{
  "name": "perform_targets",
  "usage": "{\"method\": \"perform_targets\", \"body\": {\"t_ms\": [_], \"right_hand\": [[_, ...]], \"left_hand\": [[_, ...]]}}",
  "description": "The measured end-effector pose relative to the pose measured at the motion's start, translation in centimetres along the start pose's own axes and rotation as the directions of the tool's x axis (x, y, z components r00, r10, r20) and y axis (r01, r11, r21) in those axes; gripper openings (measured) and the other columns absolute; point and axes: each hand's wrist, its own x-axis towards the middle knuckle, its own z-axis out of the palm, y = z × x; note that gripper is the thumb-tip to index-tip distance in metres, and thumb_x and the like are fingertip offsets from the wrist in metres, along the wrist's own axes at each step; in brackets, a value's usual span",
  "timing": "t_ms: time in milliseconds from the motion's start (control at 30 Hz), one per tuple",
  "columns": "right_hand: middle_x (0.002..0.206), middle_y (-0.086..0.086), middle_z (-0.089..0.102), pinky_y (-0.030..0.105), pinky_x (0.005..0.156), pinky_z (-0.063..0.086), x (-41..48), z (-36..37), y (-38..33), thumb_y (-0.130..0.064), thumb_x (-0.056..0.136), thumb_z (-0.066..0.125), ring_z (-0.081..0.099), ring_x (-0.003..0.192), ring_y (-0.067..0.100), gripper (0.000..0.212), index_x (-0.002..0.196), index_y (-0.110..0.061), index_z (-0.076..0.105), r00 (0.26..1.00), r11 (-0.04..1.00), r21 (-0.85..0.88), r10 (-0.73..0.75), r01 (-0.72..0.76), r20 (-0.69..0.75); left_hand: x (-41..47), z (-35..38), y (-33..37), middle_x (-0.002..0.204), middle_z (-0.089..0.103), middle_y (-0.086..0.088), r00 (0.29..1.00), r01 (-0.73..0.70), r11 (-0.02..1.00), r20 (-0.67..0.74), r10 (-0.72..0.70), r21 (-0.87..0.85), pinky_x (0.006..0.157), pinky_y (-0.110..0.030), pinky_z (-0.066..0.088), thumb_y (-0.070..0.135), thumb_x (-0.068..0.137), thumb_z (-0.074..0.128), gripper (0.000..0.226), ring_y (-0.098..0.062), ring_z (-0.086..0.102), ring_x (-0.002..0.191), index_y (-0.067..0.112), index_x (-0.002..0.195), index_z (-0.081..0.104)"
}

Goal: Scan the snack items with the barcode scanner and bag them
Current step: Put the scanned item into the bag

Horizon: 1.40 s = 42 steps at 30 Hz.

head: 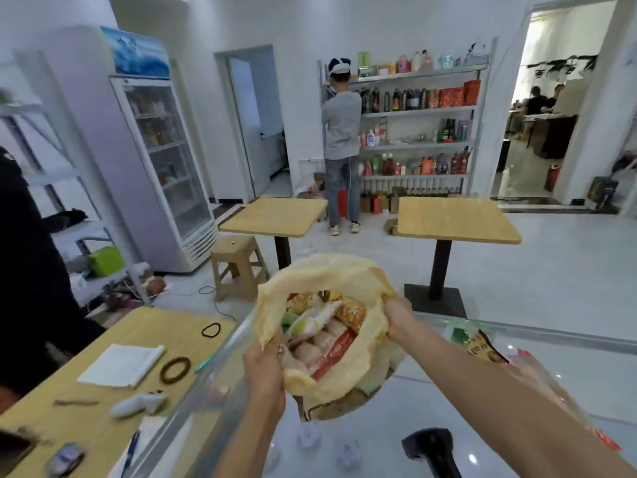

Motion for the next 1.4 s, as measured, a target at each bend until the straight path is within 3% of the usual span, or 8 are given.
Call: {"method": "perform_targets", "body": {"t_ms": [300, 467, 600, 800, 933, 1067, 1200, 1400], "right_hand": [[0.118, 0.013, 0.061, 0.036, 0.081, 0.049, -1.7, -3.4, 0.5, -0.023, 0.097, 0.050, 0.059, 0.108, 0.031, 0.032, 0.123, -0.003, 0.053, 0.999, 0.966, -0.254, -0.044, 0.049, 0.024], [0.123, 0.013, 0.060, 0.041, 0.091, 0.046, -4.9, -7.3, 0.4, -0.024, 0.094, 0.059, 0.056, 0.111, 0.030, 0.034, 0.123, -0.007, 0.057, 0.993, 0.924, -0.364, -0.108, 0.119, 0.049], [0.115, 0.000, 0.054, 0.034, 0.087, 0.043, -7.6, -9.6, 1.6, -0.028, 0.089, 0.065, 0.051, 0.105, 0.019, 0.043, 0.126, -0.012, 0.049, 0.974, 0.873, -0.434, -0.218, 0.222, 0.059], [0.134, 0.005, 0.039, 0.036, 0.105, 0.034, -13.6, -12.6, 8.8, -0.034, 0.080, 0.075, 0.035, 0.128, 0.021, 0.072, 0.137, -0.009, 0.040, 0.895, 0.693, -0.623, -0.446, 0.361, 0.023], [0.140, 0.008, 0.034, 0.034, 0.103, 0.034, -15.4, -13.9, 12.3, -0.041, 0.078, 0.074, 0.031, 0.133, 0.024, 0.083, 0.142, -0.009, 0.032, 0.939, 0.592, -0.773, -0.343, 0.231, 0.018], [0.119, 0.009, 0.049, 0.035, 0.083, 0.049, -14.9, -15.0, 13.1, -0.034, 0.082, 0.070, 0.060, 0.098, 0.024, 0.061, 0.127, -0.007, 0.038, 1.000, 0.672, -0.740, 0.002, 0.021, 0.029], [0.067, 0.014, 0.063, 0.027, 0.048, 0.046, -14.9, -15.7, 12.1, -0.023, 0.089, 0.064, 0.057, 0.048, 0.020, 0.035, 0.113, -0.004, 0.047, 0.953, 0.843, -0.508, 0.276, -0.178, 0.125], [0.055, 0.008, 0.052, 0.022, 0.042, 0.035, -15.6, -17.0, 11.2, -0.021, 0.090, 0.061, 0.043, 0.041, 0.015, 0.022, 0.105, -0.006, 0.054, 0.960, 0.842, -0.511, 0.260, -0.174, 0.102]], "left_hand": [[-0.8, -0.4, -5.1, 0.103, 0.070, -0.011, 0.999, -0.001, 0.994, -0.041, 0.005, 0.107, 0.092, -0.050, 0.050, 0.022, 0.095, 0.055, 0.023, -0.029, 0.065, 0.099, 0.011, 0.113, 0.064], [-2.8, -0.7, -7.3, 0.094, 0.069, -0.006, 0.996, 0.042, 0.999, -0.074, -0.043, -0.008, 0.074, -0.038, 0.054, 0.023, 0.094, 0.057, 0.009, -0.021, 0.066, 0.086, 0.020, 0.100, 0.063], [-4.3, -1.7, -8.9, 0.101, 0.068, -0.002, 0.997, -0.021, 1.000, -0.074, 0.022, 0.021, 0.069, -0.031, 0.051, 0.010, 0.092, 0.057, 0.021, -0.015, 0.065, 0.089, 0.018, 0.112, 0.059], [-6.0, -4.0, -11.0, 0.130, 0.056, 0.000, 0.986, -0.110, 0.980, -0.105, 0.128, 0.166, 0.102, -0.048, 0.043, 0.009, 0.087, 0.063, 0.057, -0.020, 0.054, 0.118, 0.028, 0.137, 0.043], [-8.7, -4.1, -12.6, 0.143, 0.031, -0.003, 0.972, -0.125, 0.938, -0.151, 0.181, 0.324, 0.106, -0.042, 0.034, 0.037, 0.079, 0.063, 0.076, -0.016, 0.035, 0.127, 0.030, 0.146, 0.029], [-11.9, -2.6, -15.3, 0.124, 0.047, -0.007, 0.988, -0.115, 0.892, -0.043, 0.148, 0.438, 0.089, -0.030, 0.039, 0.066, 0.068, 0.052, 0.083, -0.013, 0.044, 0.104, 0.015, 0.132, 0.042], [-12.5, -1.3, -16.0, 0.119, 0.047, 0.007, 0.990, -0.137, 0.838, 0.039, 0.137, 0.527, 0.085, -0.027, 0.036, 0.047, 0.092, 0.051, 0.056, -0.021, 0.051, 0.114, 0.018, 0.137, 0.035], [-13.8, 0.8, -18.0, 0.115, 0.058, 0.002, 0.989, 0.058, 0.792, 0.070, -0.127, 0.608, 0.089, -0.040, 0.047, 0.052, 0.093, 0.042, 0.047, -0.022, 0.058, 0.100, 0.025, 0.131, 0.038]]}}
